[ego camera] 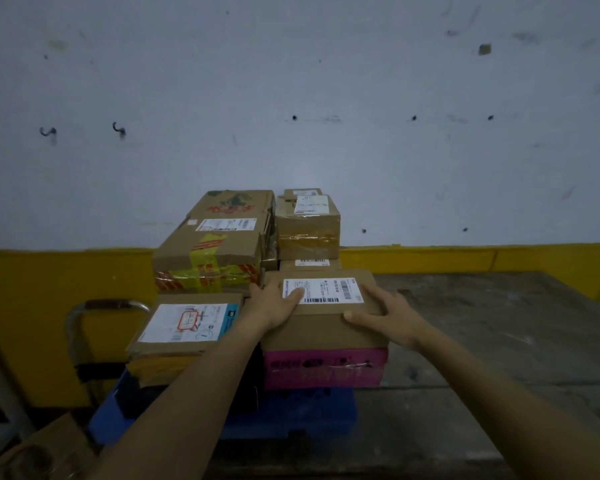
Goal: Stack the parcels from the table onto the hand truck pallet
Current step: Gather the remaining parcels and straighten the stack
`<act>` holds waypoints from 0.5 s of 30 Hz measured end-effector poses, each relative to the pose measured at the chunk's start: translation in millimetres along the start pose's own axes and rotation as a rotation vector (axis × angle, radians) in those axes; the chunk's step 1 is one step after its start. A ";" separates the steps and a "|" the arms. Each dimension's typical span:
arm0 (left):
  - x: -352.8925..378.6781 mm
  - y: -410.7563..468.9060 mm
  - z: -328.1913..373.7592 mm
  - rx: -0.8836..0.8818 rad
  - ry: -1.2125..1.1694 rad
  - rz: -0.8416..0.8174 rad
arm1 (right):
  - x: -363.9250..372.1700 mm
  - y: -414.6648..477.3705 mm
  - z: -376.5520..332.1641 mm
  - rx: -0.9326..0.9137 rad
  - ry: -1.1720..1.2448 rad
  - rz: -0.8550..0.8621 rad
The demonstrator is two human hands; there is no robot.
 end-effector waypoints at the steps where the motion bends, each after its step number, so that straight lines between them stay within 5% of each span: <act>1: 1.3 -1.3 -0.5 0.006 0.003 -0.024 | 1.0 -3.6 1.5 -0.002 -0.031 -0.058; 5: 4.8 -1.6 2.4 0.032 0.078 -0.088 | 9.1 -9.5 -1.5 -0.068 -0.311 -0.201; 15: 9.0 -10.0 -6.5 0.020 -0.017 -0.174 | 15.0 -6.5 -3.1 -0.154 -0.400 -0.141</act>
Point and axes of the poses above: each hand's wrist, its own y-axis towards the middle knuckle, its own x-axis out of the palm, z = x × y, the point moved 10 cm from there along y, towards the middle knuckle, and after that the axes turned 13 degrees about -x, right-handed, at the moved point
